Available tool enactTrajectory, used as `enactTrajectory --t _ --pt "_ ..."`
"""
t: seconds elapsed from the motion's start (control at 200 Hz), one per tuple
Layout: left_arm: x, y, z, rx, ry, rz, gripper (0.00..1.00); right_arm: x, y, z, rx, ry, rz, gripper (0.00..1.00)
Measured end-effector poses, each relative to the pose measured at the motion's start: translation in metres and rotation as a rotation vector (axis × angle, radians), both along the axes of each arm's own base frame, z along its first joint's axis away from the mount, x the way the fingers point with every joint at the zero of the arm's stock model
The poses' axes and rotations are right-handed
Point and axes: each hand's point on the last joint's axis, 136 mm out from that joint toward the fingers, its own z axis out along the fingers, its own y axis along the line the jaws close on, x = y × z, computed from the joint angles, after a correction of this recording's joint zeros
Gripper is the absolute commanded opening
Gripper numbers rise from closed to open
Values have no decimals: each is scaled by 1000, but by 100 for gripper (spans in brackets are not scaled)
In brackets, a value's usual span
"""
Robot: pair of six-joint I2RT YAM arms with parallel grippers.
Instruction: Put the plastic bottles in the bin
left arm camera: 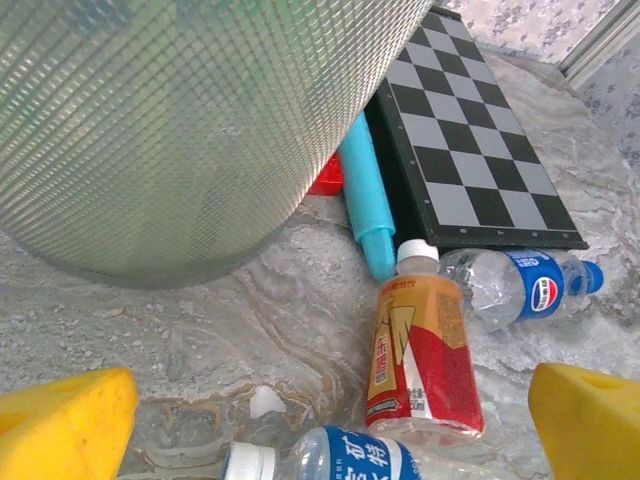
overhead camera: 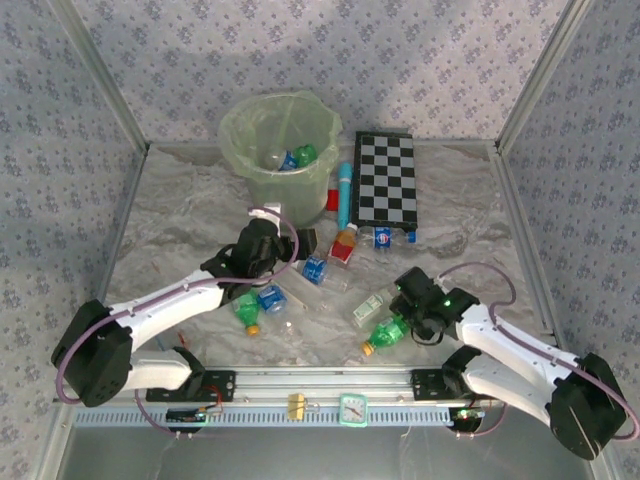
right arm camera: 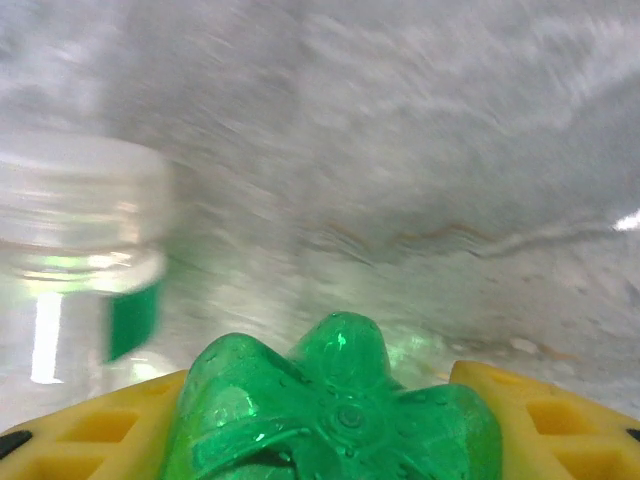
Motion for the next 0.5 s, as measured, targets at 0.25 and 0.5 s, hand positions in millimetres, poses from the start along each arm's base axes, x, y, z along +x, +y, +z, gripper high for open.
enactTrajectory --t 0.25,0.5 --pt "4 -13 22 -102 -5 -98 100 73 17 90 7 -291 132 48" --pt "-6 -43 48 -210 -13 -297 100 141 53 131 6 -444 311 48"
